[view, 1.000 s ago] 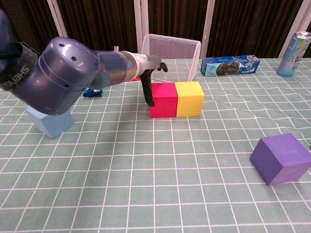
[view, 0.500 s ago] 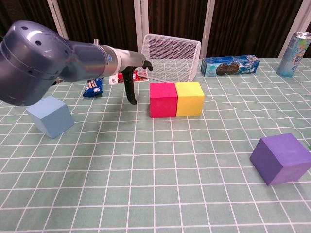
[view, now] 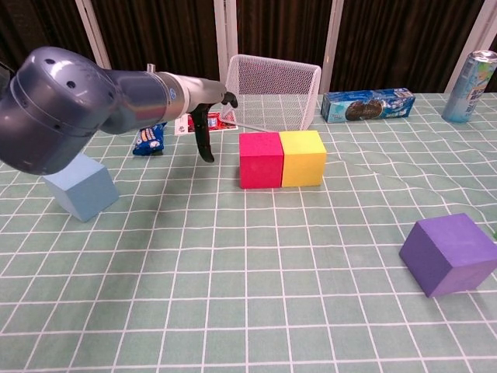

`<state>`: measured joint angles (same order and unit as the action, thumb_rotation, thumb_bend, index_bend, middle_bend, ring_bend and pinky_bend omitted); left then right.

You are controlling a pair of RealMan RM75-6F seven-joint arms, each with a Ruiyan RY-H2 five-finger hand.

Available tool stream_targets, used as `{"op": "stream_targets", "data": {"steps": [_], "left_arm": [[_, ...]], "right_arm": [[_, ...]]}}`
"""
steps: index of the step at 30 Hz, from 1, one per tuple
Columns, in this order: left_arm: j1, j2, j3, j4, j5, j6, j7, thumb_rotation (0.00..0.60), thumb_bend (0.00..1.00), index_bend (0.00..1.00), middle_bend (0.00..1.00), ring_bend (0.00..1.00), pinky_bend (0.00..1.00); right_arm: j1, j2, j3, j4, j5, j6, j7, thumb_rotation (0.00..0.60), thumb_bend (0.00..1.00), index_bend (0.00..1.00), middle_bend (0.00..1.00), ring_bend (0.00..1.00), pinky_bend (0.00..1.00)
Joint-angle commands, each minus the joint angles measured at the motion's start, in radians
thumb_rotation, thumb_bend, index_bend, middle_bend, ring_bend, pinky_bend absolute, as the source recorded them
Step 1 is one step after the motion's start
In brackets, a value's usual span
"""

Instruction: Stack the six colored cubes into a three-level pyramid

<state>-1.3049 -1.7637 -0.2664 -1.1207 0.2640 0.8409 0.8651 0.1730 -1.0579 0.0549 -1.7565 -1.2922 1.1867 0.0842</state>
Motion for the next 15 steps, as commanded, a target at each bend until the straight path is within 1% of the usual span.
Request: {"op": "stream_targets", "data": {"steps": [1,2,4,9,15], "left_arm": [[-0.009,-0.037,-0.006,0.038,0.027,-0.005,-0.019,0.600,0.25,0.00,0.00,0.00,0.03],[-0.011,-0.047,-0.007,0.047,0.034,-0.005,-0.022,0.600,0.28,0.00,0.00,0.00,0.03],[-0.016,-0.063,-0.009,0.065,0.046,-0.005,-0.027,0.600,0.29,0.00,0.00,0.00,0.03],[-0.026,-0.094,-0.017,0.099,0.066,-0.015,-0.035,0.600,0.29,0.00,0.00,0.00,0.03],[-0.034,-0.119,-0.024,0.132,0.066,-0.027,-0.030,0.600,0.30,0.00,0.00,0.00,0.03]], "right_arm": [[0.000,0.001,0.000,0.000,0.002,-0.001,0.001,0.600,0.30,0.00,0.00,0.00,0.00],[0.000,0.001,0.001,0.000,0.003,-0.002,0.003,0.600,0.30,0.00,0.00,0.00,0.00],[0.000,0.003,0.001,0.000,0.006,-0.003,0.005,0.600,0.30,0.00,0.00,0.00,0.00],[-0.001,0.007,0.001,0.000,0.009,-0.005,0.013,0.600,0.30,0.00,0.00,0.00,0.00],[-0.004,0.012,0.002,0.001,0.010,-0.004,0.022,0.600,0.30,0.00,0.00,0.00,0.00]]}}
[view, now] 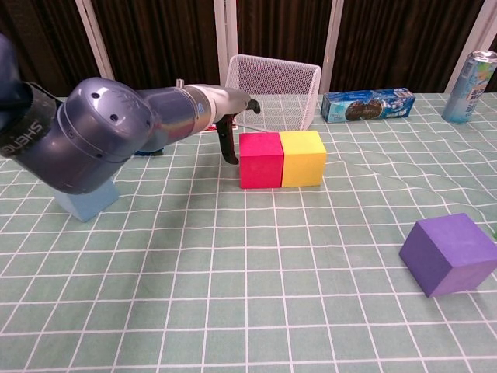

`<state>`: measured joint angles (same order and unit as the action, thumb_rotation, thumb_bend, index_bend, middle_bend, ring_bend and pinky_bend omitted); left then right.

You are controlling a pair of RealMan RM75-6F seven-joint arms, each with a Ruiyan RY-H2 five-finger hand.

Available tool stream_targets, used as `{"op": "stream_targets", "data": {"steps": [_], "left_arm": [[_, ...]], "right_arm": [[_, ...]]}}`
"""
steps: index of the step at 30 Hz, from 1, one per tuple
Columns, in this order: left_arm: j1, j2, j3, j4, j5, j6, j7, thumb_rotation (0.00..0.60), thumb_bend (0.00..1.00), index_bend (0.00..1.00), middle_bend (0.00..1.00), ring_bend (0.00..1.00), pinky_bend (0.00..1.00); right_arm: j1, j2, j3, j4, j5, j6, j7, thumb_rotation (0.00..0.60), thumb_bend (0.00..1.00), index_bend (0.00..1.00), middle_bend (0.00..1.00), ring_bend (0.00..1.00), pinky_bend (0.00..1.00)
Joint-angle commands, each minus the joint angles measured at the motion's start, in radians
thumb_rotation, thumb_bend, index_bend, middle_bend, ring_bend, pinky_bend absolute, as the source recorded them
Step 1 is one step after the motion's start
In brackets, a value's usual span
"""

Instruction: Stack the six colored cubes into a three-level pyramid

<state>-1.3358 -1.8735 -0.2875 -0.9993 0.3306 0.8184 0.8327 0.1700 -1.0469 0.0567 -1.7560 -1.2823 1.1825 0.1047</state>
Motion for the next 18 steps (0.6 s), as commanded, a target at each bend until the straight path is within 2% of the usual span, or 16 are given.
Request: {"op": "stream_targets", "data": {"steps": [1,18], "left_arm": [[-0.004,-0.012,-0.005,0.015,-0.001,-0.005,0.003,0.600,0.30,0.00,0.00,0.00,0.03],[-0.012,-0.073,-0.027,0.099,0.036,-0.012,-0.004,0.600,0.31,0.00,0.00,0.00,0.03]], "right_arm": [[-0.001,0.002,0.000,0.000,0.000,0.001,0.003,0.600,0.30,0.00,0.00,0.00,0.00],[0.000,0.005,0.000,-0.001,0.006,-0.005,0.005,0.600,0.30,0.00,0.00,0.00,0.00]]}}
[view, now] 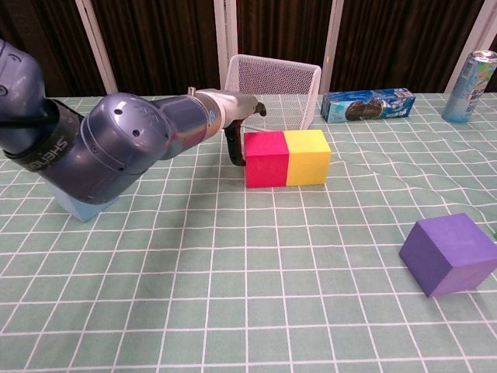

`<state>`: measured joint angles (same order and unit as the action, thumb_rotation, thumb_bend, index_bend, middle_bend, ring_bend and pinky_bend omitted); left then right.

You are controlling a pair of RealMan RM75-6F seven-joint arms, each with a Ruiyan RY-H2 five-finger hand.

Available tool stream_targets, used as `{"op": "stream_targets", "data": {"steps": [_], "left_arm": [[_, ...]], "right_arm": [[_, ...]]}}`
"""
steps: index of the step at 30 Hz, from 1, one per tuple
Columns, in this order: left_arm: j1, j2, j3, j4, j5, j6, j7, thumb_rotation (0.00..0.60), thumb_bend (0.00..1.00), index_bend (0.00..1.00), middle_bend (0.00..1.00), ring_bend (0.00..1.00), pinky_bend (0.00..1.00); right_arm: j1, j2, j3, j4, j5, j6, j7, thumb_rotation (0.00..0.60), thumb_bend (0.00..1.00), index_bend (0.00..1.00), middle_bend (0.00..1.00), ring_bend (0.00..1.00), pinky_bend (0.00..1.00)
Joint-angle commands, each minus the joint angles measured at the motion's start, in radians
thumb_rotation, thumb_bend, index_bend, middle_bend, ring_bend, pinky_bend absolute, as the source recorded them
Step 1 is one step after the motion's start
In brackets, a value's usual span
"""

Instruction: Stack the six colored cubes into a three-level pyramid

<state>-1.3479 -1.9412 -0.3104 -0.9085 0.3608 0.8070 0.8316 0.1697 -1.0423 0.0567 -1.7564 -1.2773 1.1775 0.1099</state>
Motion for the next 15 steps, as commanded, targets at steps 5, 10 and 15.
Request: {"op": "stream_targets", "data": {"steps": [5,10,15], "left_arm": [[0.001,-0.017,-0.013,0.033,0.018,0.001,-0.006,0.600,0.31,0.00,0.00,0.00,0.03],[0.000,-0.030,-0.021,0.058,0.026,-0.011,-0.007,0.600,0.31,0.00,0.00,0.00,0.03],[0.000,-0.040,-0.027,0.080,0.035,-0.023,-0.006,0.600,0.31,0.00,0.00,0.00,0.03]], "right_arm": [[0.000,0.000,0.000,-0.001,0.002,-0.001,-0.002,0.600,0.30,0.00,0.00,0.00,0.00],[0.000,0.001,0.000,-0.002,0.003,0.000,-0.004,0.600,0.30,0.00,0.00,0.00,0.00],[0.000,0.000,0.001,-0.002,0.006,-0.001,-0.005,0.600,0.30,0.00,0.00,0.00,0.00]]}}
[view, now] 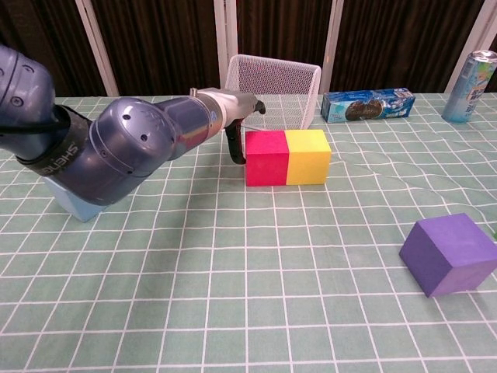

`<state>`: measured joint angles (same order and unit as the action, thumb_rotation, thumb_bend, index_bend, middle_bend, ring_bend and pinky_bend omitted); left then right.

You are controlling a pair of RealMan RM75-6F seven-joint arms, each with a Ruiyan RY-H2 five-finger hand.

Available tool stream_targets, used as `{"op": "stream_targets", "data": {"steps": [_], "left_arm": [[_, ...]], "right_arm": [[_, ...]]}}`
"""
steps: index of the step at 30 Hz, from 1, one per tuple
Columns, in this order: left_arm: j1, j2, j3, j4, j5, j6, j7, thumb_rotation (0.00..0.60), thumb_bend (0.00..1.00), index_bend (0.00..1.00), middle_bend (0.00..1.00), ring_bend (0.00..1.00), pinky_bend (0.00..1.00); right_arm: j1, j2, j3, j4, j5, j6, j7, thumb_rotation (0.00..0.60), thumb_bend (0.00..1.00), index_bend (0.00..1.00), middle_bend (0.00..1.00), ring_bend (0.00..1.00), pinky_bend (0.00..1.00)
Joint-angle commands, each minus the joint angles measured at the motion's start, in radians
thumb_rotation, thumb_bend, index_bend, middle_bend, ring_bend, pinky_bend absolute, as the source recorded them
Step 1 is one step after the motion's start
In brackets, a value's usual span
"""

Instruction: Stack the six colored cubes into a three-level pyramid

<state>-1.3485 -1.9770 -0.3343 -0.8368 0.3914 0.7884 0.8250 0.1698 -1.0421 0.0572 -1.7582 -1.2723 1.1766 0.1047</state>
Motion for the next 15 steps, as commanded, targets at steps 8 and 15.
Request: {"op": "stream_targets", "data": {"steps": [8,15], "left_arm": [[0.001,-0.020,-0.014,0.043,0.015,-0.018,0.000,0.600,0.31,0.00,0.00,0.00,0.03],[0.000,-0.031,-0.024,0.069,0.027,-0.023,-0.002,0.600,0.31,0.00,0.00,0.00,0.03]], "right_arm": [[0.000,0.000,0.001,0.000,0.003,-0.002,0.000,0.600,0.30,0.00,0.00,0.00,0.00],[0.000,0.001,0.000,-0.001,0.003,-0.002,0.000,0.600,0.30,0.00,0.00,0.00,0.00]]}}
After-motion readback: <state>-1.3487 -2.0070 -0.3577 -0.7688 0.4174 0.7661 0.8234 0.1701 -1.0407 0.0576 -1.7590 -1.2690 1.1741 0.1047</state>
